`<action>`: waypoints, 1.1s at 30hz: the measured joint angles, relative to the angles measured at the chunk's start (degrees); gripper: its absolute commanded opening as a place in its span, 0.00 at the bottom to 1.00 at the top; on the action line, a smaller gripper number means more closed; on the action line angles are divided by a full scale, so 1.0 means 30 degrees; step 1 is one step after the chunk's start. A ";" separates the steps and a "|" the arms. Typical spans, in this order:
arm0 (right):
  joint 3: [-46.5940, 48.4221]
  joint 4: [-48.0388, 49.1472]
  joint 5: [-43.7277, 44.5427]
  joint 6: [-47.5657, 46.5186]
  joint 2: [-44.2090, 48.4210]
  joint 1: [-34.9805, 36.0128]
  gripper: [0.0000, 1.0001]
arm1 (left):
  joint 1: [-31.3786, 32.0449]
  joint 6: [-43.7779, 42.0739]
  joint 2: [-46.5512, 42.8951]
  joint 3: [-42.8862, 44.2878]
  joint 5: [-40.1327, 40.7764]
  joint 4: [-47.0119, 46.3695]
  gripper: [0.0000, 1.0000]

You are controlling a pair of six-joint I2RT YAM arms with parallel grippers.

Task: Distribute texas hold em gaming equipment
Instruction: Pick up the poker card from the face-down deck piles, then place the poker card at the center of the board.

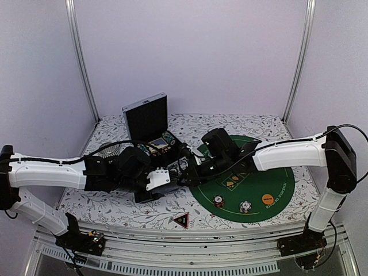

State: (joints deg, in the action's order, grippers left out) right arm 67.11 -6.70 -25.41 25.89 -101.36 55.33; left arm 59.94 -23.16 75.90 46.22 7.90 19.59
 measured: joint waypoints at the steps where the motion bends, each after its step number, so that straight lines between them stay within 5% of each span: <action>1: 0.0007 -0.0044 0.0022 -0.0036 0.0022 0.0000 0.12 | 0.0000 -0.0007 0.0000 0.0000 0.0036 0.0000 0.58; 5: 0.0015 -0.0291 0.0080 -0.0044 0.0131 0.0000 0.03 | 0.0000 -0.0087 0.0000 -0.0007 0.0087 0.0007 0.59; 33: -0.0619 -0.1479 0.0597 -0.0160 0.5180 -0.2069 0.02 | -0.0168 -0.0277 -0.0386 -0.0444 0.0117 0.0379 0.59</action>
State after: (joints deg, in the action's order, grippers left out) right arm 65.25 -11.14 -23.62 25.41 -85.82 49.12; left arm 59.44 -23.99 74.74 44.88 8.25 20.73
